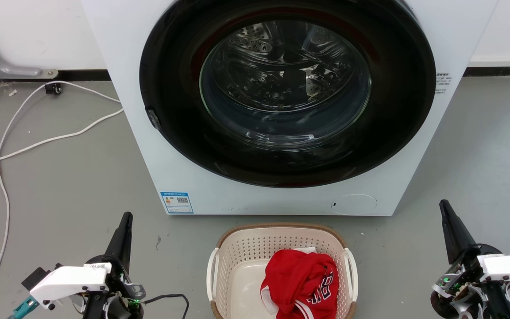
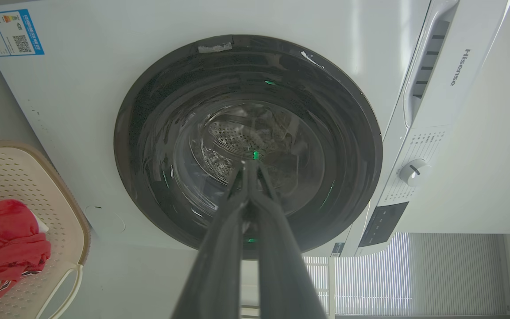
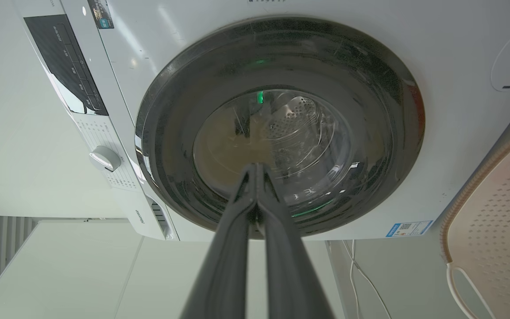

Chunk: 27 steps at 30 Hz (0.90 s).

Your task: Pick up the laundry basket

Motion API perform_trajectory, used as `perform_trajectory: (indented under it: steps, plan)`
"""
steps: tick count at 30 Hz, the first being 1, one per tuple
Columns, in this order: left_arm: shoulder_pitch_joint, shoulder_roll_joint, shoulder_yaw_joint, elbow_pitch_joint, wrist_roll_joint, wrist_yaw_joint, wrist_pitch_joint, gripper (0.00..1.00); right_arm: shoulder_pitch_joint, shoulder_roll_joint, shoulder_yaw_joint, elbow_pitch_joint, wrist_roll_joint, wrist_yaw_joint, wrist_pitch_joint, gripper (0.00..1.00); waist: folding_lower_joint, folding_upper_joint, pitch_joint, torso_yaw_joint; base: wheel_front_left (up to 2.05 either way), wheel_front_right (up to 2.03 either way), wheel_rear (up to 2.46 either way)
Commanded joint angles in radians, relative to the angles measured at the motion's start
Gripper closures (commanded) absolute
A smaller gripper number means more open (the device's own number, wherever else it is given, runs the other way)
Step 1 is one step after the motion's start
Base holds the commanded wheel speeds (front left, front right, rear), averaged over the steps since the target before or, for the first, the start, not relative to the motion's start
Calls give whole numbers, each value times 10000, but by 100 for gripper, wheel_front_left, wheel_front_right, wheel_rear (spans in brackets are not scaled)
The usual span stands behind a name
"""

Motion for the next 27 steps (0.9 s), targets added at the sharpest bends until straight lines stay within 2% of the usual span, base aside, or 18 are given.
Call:
perform_trajectory:
  steps: [1, 22, 23, 27]
  plan:
    - [-113, -2, 31, 13, 37, -29, 24, 100, -114, 31, -10, 12, -35, 30, 28, 100, 0, 0, 0, 0, 0, 0, 0]
    - [-114, -6, 37, 13, 46, -29, 33, 100, -115, 32, -10, 10, -36, 30, 30, 100, 0, 0, 0, 0, 0, 0, 0]
    - [11, -8, 2, 17, -1, 2, -1, 0, 11, 2, 1, 17, 2, 0, -3, 0, 0, 0, 0, 0, 0, 0, 0]
    - [37, -22, -160, 100, 19, 3, -126, 0, 94, 8, 91, 60, 8, 1, -128, 0, 0, 0, 1, 0, 0, 0, 0]
